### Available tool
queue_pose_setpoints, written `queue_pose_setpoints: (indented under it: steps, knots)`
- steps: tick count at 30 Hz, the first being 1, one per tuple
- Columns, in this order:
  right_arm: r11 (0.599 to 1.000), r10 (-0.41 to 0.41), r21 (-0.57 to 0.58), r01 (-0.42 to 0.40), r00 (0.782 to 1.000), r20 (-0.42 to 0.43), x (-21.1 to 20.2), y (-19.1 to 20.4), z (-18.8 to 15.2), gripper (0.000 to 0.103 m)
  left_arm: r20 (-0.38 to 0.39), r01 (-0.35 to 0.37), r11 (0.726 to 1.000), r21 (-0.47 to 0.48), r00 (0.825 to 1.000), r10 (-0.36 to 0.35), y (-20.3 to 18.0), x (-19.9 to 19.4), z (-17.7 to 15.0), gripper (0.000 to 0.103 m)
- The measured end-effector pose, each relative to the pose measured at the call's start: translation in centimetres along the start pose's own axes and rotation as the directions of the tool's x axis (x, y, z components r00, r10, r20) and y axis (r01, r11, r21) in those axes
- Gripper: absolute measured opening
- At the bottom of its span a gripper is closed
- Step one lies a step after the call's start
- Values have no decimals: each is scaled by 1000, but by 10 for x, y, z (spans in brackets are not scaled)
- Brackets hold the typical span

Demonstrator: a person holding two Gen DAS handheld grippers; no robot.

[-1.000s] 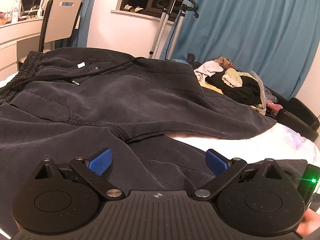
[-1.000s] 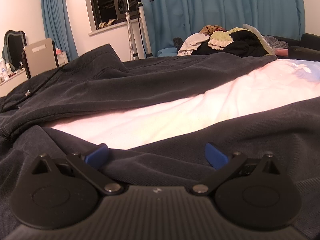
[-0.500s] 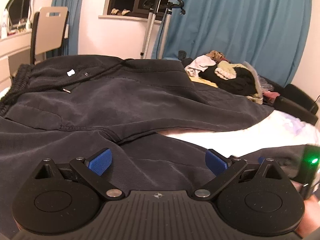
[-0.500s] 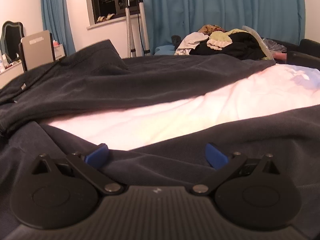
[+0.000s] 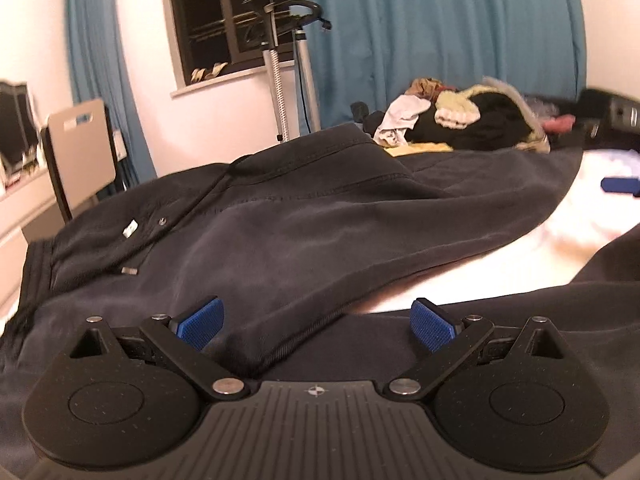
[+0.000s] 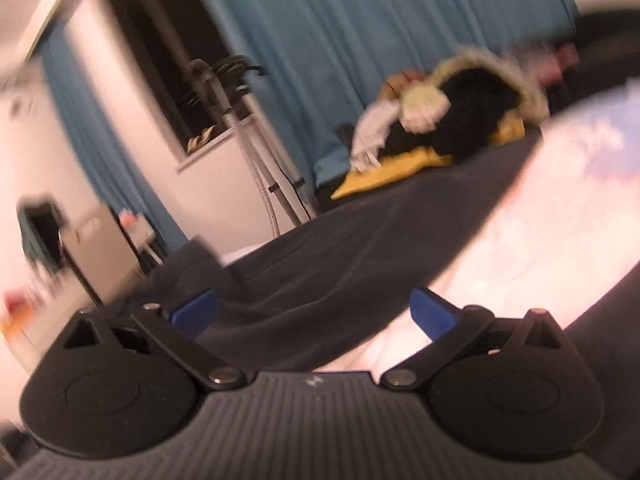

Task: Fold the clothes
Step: 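Close the left tool on the waistband while the right tool grips a leg hem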

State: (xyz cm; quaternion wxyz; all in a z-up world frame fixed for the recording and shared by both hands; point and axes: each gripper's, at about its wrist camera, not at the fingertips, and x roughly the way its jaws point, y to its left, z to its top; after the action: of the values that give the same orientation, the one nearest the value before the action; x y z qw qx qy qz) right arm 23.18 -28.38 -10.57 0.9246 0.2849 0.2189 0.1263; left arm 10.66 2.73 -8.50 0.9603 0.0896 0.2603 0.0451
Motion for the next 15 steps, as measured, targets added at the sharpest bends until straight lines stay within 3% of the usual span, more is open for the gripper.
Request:
queue_pose_setpoints:
  steps: [2, 4, 7, 12, 15]
  knots:
    - [987, -18, 160, 14, 1000, 19, 12, -35, 18, 103, -3, 3, 1000, 20, 1000, -3, -4, 13, 2, 100]
    - [968, -42, 249, 30, 998, 42, 23, -64, 35, 103, -9, 10, 999, 33, 1000, -9, -8, 25, 2, 100]
    - [959, -106, 272, 81, 991, 76, 41, -99, 59, 103, -7, -24, 998, 58, 1000, 24, -15, 41, -2, 98]
    - [947, -159, 293, 127, 984, 85, 90, -150, 98, 98, -41, -43, 999, -7, 998, 43, -8, 64, -2, 86]
    - [960, -179, 240, 146, 976, 122, 116, -160, 114, 97, -39, -52, 998, -22, 998, 51, -5, 75, 1, 79]
